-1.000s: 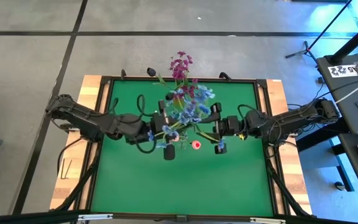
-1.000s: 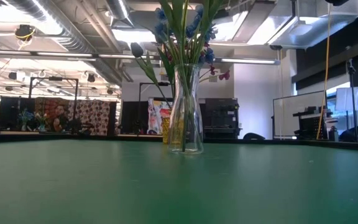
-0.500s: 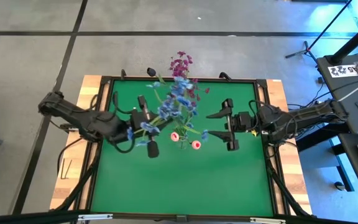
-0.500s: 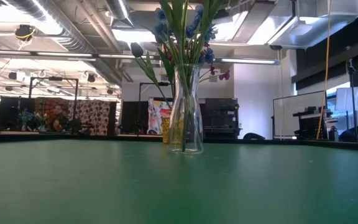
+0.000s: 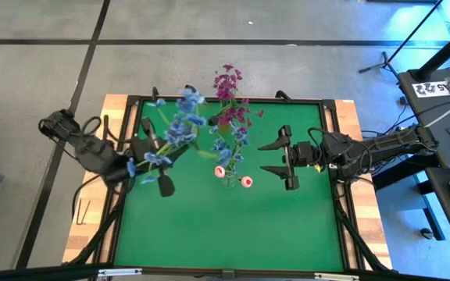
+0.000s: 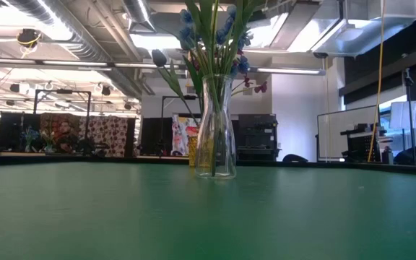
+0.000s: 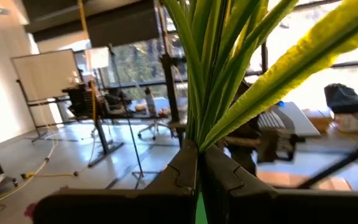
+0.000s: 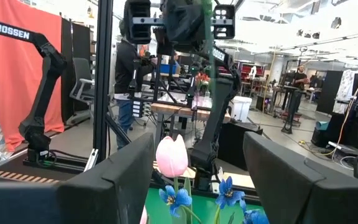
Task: Sort flowers into vase by color
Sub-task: Put the blue flowers into the transparent vase
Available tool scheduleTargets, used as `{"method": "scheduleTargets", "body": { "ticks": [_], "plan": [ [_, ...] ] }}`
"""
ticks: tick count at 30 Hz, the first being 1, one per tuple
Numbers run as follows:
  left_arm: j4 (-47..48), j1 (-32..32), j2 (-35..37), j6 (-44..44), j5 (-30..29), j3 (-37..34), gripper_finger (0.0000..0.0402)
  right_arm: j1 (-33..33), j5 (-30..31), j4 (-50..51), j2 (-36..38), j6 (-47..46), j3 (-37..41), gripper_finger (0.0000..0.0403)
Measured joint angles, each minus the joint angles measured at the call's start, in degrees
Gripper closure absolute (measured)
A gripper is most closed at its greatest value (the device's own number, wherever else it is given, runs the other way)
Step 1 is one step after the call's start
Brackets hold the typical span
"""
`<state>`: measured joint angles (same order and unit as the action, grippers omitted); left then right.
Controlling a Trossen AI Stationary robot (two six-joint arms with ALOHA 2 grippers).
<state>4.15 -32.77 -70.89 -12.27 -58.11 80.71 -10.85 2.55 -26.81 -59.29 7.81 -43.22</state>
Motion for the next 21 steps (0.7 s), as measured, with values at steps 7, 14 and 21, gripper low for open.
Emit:
{"method": "scheduleTargets", "body": {
  "ticks": [7,14,21],
  "plan": [
    [2.16,1.94,0.66,7.37,1.63,-6.47,0.0401,0.0,-0.25,0.26,-0.23,0.0,0.0,0.0155],
    [-10.56,9.22,0.67,7.78,15.76,-13.25,0.0401,0.0,-0.59,1.35,-0.41,-0.7,0.0,0.0155],
    [-14.48,15.45,-0.72,10.64,27.52,-14.33,0.0401,0.0,-0.61,-3.96,-3.77,-1.93,0.0,0.0155]
  ]
}}
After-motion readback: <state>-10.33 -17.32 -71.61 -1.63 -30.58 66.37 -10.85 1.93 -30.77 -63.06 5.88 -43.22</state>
